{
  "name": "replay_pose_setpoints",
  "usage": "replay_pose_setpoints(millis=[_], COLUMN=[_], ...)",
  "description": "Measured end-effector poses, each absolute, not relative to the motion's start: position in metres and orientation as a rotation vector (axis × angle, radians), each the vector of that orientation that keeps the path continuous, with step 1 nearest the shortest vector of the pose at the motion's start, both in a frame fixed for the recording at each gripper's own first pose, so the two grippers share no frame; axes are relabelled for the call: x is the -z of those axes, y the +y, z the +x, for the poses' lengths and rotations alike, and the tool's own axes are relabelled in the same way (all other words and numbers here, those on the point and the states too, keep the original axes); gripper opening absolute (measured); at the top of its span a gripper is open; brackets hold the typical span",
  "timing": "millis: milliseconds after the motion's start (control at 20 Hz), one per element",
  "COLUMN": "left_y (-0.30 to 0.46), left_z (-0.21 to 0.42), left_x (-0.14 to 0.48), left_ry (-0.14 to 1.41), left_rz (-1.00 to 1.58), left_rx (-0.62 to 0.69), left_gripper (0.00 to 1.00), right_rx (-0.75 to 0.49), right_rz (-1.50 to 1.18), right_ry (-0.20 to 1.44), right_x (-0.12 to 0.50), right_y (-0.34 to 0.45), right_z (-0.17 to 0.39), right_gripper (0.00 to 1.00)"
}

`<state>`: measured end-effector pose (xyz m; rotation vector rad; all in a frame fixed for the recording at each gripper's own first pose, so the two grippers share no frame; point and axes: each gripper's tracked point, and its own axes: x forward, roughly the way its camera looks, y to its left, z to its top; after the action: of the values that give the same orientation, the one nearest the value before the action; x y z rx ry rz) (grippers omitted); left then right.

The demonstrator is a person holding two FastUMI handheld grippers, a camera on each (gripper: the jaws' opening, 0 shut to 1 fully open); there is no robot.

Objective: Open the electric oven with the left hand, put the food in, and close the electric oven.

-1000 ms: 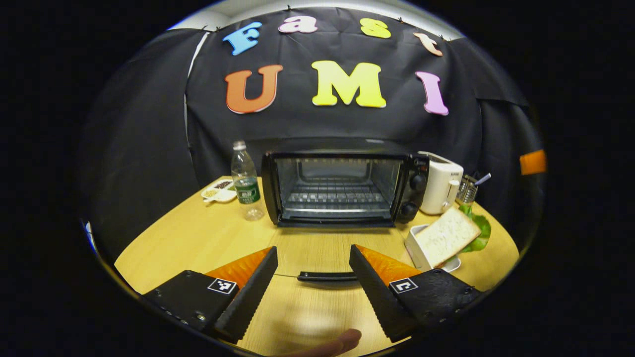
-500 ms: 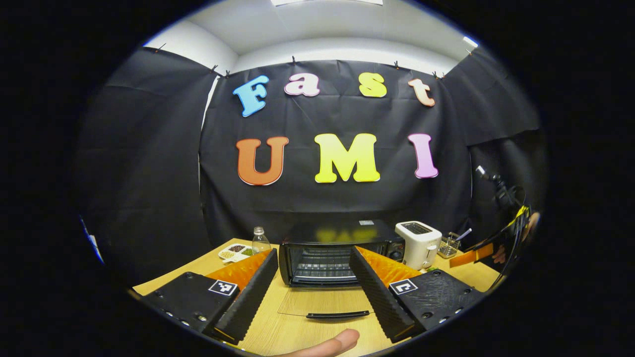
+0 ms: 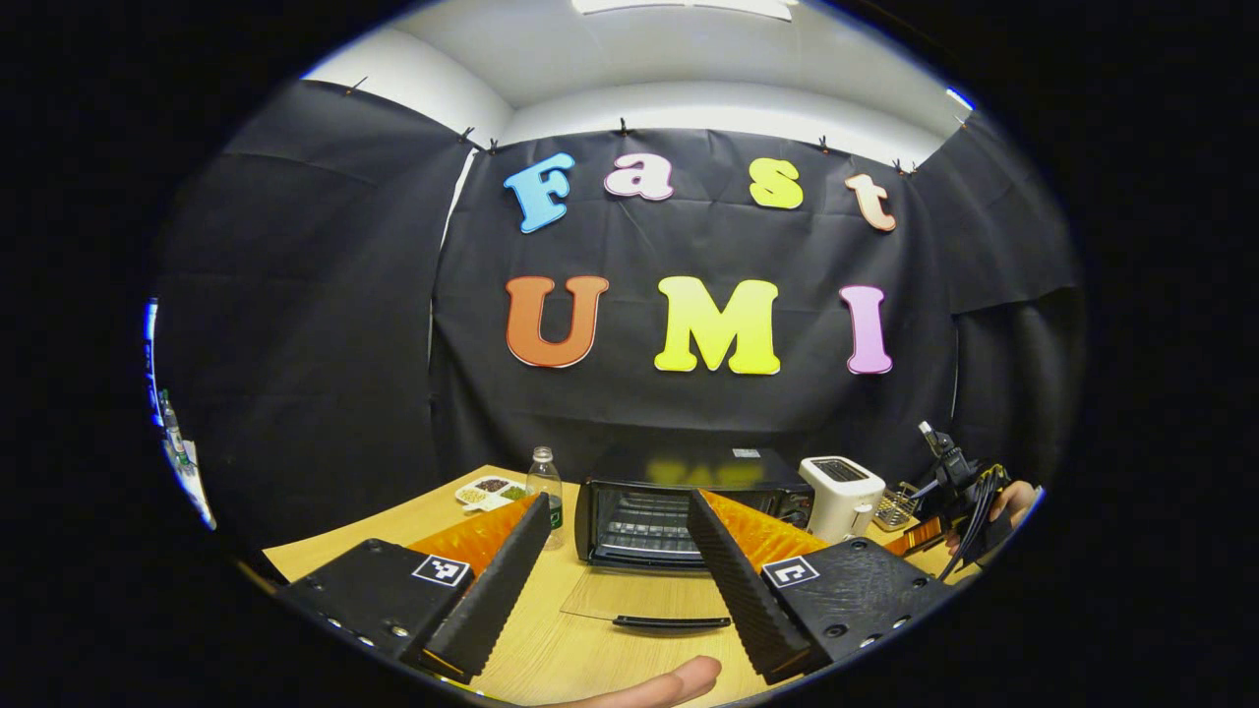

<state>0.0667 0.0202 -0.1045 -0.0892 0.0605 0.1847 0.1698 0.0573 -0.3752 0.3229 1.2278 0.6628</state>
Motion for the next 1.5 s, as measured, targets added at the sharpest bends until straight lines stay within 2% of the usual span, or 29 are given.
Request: replay_pose_setpoints(millis=[150,200,250,300,350,400,500,550,600,650,750,800,1050,1300,1500], left_y=[0.02,0.02,0.02,0.02,0.019,0.018,0.017,0.017,0.018,0.018,0.018,0.021,0.037,0.05,0.05], left_z=[0.063,0.063,0.062,0.061,0.06,0.058,0.053,0.051,0.049,0.046,0.041,0.038,0.029,0.02,0.017], left_x=[0.11,0.111,0.11,0.111,0.111,0.11,0.108,0.107,0.104,0.103,0.103,0.105,0.113,0.105,0.1], left_ry=[0.087,0.087,0.088,0.089,0.089,0.086,0.079,0.071,0.06,0.052,0.044,0.041,0.049,0.031,0.022], left_rz=[-0.083,-0.083,-0.086,-0.088,-0.091,-0.094,-0.097,-0.098,-0.101,-0.106,-0.117,-0.12,-0.145,-0.118,-0.117], left_rx=[-0.198,-0.201,-0.201,-0.2,-0.199,-0.196,-0.181,-0.172,-0.165,-0.156,-0.135,-0.128,-0.113,-0.1,-0.064], left_gripper=[0.92,0.92,0.92,0.92,0.92,0.92,0.93,0.92,0.92,0.92,0.85,0.92,0.93,0.92,0.93], right_rx=[-0.696,-0.714,-0.726,-0.738,-0.743,-0.745,-0.742,-0.732,-0.721,-0.71,-0.7,-0.693,-0.644,-0.612,-0.581], right_rz=[0.451,0.48,0.51,0.53,0.545,0.561,0.593,0.606,0.616,0.625,0.635,0.65,0.768,0.851,0.924], right_ry=[1.328,1.334,1.337,1.33,1.324,1.317,1.31,1.297,1.279,1.26,1.218,1.195,1.044,0.926,0.824], right_x=[0.388,0.389,0.388,0.387,0.386,0.385,0.379,0.374,0.369,0.362,0.348,0.34,0.305,0.302,0.313], right_y=[0.067,0.072,0.076,0.08,0.081,0.083,0.084,0.083,0.083,0.081,0.08,0.081,0.101,0.16,0.221], right_z=[0.161,0.161,0.161,0.162,0.162,0.161,0.156,0.155,0.154,0.152,0.144,0.14,0.122,0.097,0.115], right_gripper=[0.77,0.61,0.55,0.46,0.41,0.46,0.4,0.3,0.29,0.39,0.39,0.39,0.38,0.38,0.38])
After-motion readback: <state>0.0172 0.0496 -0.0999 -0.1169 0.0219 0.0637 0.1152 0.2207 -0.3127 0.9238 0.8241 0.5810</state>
